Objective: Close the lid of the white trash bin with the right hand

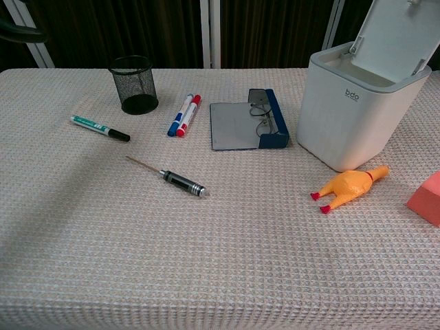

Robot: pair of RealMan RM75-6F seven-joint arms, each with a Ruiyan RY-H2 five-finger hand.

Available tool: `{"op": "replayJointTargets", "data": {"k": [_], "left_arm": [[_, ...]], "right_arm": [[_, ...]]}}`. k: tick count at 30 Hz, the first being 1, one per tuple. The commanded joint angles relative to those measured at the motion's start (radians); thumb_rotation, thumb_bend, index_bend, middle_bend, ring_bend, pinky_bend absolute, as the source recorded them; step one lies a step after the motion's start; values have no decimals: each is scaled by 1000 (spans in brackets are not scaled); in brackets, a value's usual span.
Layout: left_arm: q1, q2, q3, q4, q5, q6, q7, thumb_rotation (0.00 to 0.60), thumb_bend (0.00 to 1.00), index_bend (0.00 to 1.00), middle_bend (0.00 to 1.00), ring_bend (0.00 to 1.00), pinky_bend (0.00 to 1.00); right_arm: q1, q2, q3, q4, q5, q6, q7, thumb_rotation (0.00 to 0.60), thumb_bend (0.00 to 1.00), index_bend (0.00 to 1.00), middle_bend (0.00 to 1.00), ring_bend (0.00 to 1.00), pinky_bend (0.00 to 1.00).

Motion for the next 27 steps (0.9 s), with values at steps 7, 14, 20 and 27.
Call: {"op": "replayJointTargets", "data": {"k": [7,14,20,27], "left_arm": [[-3,19,12,-7,-10,10,-1,444,113,112,142,120,263],[0,37,37,-16,-5,13,27,441,113,112,142,120,263],[63,69,88,10,-1,73,116,467,113,113,142,120,263],[159,65,157,92,-4,146,123,467,109,113,142,120,262]], "right_arm": [[18,-18,-12,13,11,7,-15,600,418,0,0,0,0],[-8,2,-20,34,19,52,18,600,416,0,0,0,0],[-74,13,-11,101,83,132,117,600,399,0,0,0,0],[-120,40,-64,233,134,27,449,600,288,0,19,0,0]]}}
